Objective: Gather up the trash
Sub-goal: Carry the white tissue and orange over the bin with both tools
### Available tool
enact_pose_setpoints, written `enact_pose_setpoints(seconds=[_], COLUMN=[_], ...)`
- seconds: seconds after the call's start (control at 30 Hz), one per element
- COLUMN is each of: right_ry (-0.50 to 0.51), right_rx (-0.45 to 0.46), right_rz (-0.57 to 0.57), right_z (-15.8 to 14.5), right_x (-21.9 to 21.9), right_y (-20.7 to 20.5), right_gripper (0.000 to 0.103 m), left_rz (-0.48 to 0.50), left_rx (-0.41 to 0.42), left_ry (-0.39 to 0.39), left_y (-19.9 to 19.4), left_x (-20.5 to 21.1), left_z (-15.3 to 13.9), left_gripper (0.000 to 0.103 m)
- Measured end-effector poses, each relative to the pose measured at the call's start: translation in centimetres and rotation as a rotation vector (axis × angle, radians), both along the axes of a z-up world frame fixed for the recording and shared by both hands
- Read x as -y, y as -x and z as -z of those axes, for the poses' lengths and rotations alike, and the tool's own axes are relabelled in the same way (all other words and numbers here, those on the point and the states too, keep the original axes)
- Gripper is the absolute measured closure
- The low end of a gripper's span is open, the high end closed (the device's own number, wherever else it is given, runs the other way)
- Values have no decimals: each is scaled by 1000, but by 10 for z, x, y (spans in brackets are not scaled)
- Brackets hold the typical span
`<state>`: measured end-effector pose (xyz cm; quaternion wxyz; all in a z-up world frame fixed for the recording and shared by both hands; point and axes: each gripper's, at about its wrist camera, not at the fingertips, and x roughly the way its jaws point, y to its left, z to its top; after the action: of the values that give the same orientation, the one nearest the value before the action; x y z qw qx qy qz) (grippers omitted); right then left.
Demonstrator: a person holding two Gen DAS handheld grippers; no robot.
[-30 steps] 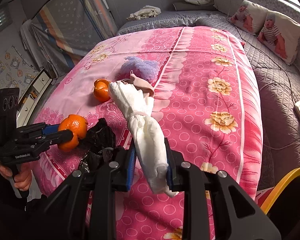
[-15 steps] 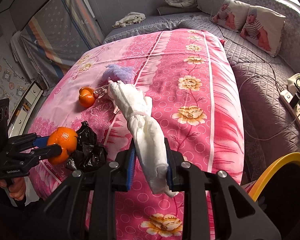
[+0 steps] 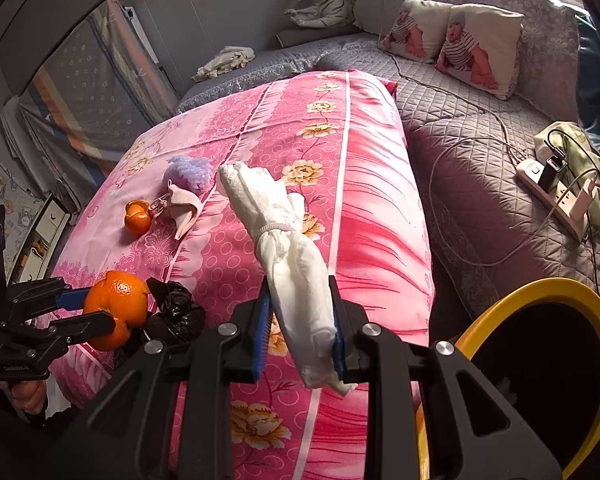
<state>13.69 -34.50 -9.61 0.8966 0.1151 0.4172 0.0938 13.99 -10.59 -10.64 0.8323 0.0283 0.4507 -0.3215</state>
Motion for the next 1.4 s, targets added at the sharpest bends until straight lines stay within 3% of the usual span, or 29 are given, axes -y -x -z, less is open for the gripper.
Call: enact_pose_setpoints(seconds=[0.83,1.4], right_ry=[21,70], right_rx=[23,1], right_rz=[373,576], right_z=[-6,-4], right_x=[142,195], right_y=[80,142], right_gripper=[79,79], left_rz=[350,478], left_rx=[50,40], left_ry=[-41,-38], left_y=[33,62], left_x=[155,228], left_z=[-19,-12], left_gripper=[64,64])
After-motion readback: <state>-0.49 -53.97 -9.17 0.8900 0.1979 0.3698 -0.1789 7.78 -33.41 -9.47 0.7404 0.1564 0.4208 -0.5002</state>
